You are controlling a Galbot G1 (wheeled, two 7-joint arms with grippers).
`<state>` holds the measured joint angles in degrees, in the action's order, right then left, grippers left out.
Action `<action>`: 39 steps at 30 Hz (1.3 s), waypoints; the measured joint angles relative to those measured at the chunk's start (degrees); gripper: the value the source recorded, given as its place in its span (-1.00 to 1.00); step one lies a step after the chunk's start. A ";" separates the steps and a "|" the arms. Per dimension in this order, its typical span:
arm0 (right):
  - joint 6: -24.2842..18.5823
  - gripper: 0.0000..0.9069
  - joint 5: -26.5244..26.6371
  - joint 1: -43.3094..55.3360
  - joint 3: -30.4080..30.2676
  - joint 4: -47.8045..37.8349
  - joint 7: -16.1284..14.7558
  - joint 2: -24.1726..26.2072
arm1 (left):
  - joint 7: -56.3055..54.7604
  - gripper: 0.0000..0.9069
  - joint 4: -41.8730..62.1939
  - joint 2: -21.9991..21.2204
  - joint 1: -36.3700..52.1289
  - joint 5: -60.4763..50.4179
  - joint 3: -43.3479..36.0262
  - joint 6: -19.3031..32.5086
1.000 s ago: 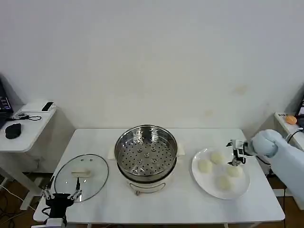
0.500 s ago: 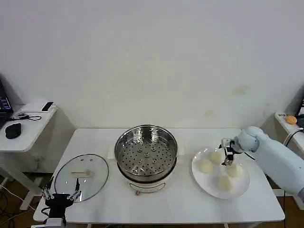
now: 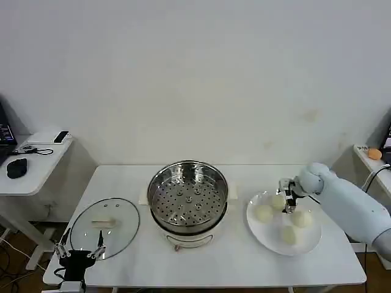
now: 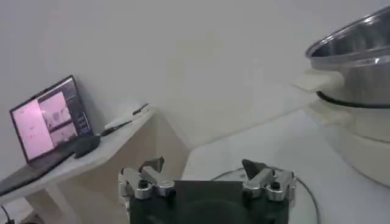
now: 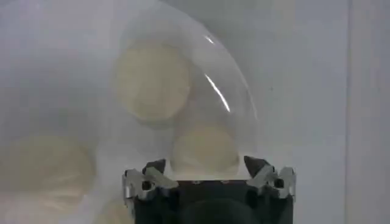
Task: Take steamed baozi put them in steamer then cover it.
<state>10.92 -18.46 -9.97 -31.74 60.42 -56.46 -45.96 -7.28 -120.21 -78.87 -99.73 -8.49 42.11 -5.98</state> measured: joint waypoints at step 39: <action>-0.16 0.56 17.81 25.53 -12.68 12.47 -1.78 1.39 | 2.26 1.00 0.26 3.96 0.02 16.20 -0.09 -1.42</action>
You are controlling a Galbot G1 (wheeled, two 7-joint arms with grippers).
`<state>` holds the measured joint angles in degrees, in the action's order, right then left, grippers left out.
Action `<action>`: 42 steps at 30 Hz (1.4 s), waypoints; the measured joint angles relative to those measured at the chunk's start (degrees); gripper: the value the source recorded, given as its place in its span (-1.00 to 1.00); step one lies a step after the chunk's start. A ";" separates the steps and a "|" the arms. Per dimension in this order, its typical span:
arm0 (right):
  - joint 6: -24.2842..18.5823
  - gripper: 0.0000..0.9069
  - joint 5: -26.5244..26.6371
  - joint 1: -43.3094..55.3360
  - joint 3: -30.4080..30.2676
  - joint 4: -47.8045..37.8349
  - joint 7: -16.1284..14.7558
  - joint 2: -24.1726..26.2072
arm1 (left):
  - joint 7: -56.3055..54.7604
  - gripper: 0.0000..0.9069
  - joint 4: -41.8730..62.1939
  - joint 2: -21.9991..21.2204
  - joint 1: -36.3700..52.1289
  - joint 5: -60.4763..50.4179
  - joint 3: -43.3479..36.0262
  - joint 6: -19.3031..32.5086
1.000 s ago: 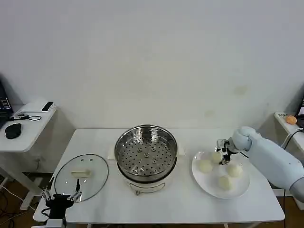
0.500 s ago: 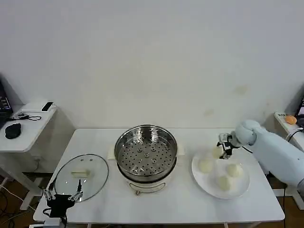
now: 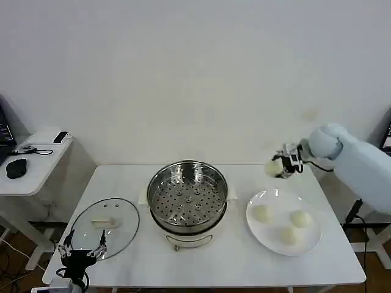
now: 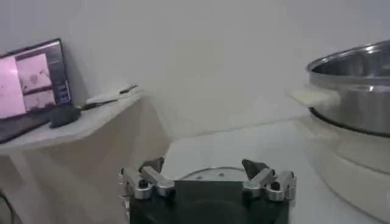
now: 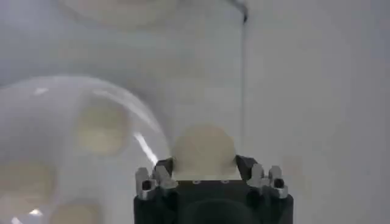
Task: Take steamed baozi put them in steamer then cover it.
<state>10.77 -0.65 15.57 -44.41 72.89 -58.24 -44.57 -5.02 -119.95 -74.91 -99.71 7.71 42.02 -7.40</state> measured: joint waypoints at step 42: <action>-24.46 0.60 -5.62 6.47 -20.95 -11.79 1.36 -30.34 | 0.44 1.00 1.75 0.81 -0.31 4.29 1.87 0.07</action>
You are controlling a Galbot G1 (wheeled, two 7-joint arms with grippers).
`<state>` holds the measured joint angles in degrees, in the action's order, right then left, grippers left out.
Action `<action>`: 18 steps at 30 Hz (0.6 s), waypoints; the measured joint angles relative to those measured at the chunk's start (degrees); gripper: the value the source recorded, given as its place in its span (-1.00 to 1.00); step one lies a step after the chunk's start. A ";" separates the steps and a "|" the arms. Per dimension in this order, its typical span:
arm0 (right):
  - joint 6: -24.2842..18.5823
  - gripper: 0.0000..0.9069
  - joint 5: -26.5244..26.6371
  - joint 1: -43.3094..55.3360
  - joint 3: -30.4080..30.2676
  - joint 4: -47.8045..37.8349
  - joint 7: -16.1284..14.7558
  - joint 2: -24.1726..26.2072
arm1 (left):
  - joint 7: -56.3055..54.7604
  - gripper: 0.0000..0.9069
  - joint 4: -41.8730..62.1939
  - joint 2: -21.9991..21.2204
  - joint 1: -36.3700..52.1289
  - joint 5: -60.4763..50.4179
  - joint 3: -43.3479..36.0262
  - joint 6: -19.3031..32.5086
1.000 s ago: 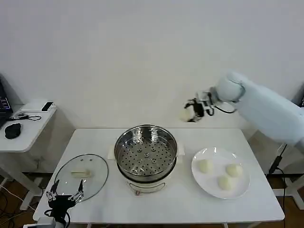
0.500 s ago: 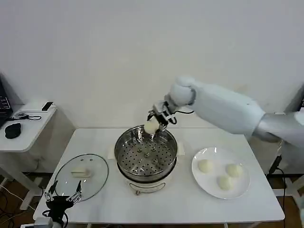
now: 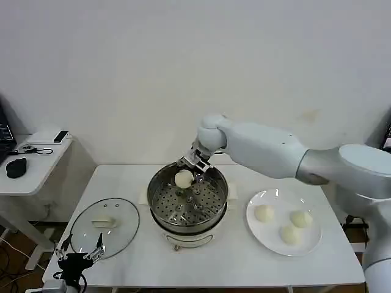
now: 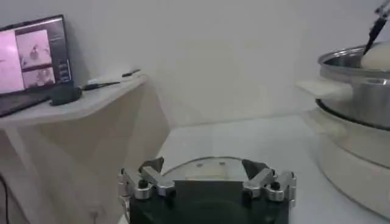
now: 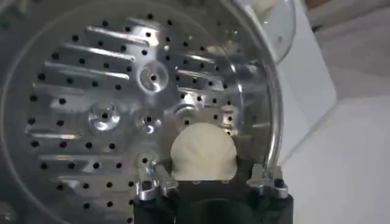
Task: Take steamed baozi put them in steamer then cover it.
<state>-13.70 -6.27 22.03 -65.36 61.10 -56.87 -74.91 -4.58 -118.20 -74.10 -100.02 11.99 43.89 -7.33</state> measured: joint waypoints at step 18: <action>-6.04 1.00 -5.52 -1.51 0.46 -3.98 2.13 -2.18 | -0.02 1.00 -0.03 -0.26 0.05 0.03 0.09 -0.06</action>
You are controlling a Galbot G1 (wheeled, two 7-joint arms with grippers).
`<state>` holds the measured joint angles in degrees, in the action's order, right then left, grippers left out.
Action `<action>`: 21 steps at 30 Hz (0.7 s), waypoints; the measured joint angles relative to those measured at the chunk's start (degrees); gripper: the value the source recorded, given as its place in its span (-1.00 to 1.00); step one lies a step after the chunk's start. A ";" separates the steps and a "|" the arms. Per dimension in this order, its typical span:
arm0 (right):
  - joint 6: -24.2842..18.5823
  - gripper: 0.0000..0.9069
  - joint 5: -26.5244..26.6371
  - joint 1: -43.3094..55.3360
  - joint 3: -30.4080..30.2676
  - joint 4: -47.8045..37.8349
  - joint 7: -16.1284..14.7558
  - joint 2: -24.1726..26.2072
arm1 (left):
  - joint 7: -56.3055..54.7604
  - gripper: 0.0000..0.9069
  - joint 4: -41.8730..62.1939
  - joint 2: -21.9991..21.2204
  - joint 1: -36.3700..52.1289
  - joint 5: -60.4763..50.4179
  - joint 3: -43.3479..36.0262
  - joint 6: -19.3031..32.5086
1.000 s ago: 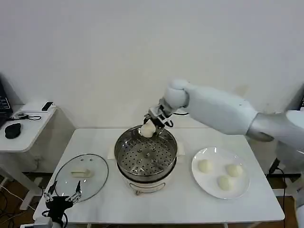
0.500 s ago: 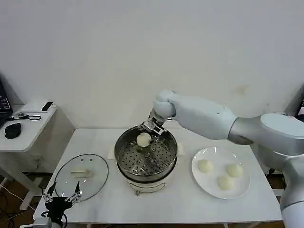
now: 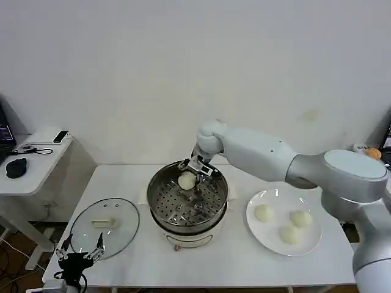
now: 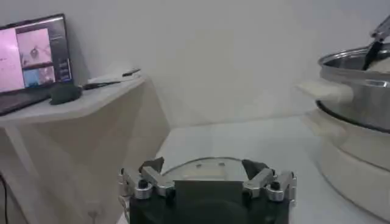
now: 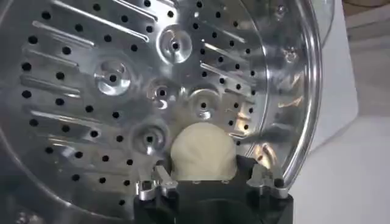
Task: Take steamed baozi put them in steamer then cover it.
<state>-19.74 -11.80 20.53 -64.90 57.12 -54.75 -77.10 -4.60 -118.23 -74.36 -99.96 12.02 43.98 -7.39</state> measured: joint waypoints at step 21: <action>11.15 1.00 13.18 8.81 -1.78 15.06 0.56 11.73 | 0.39 1.00 -1.10 0.86 0.64 0.76 -1.43 -0.80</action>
<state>-8.58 1.39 29.33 -66.68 72.18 -54.19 -65.36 -4.21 -119.33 -73.50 -99.33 12.78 42.55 -8.19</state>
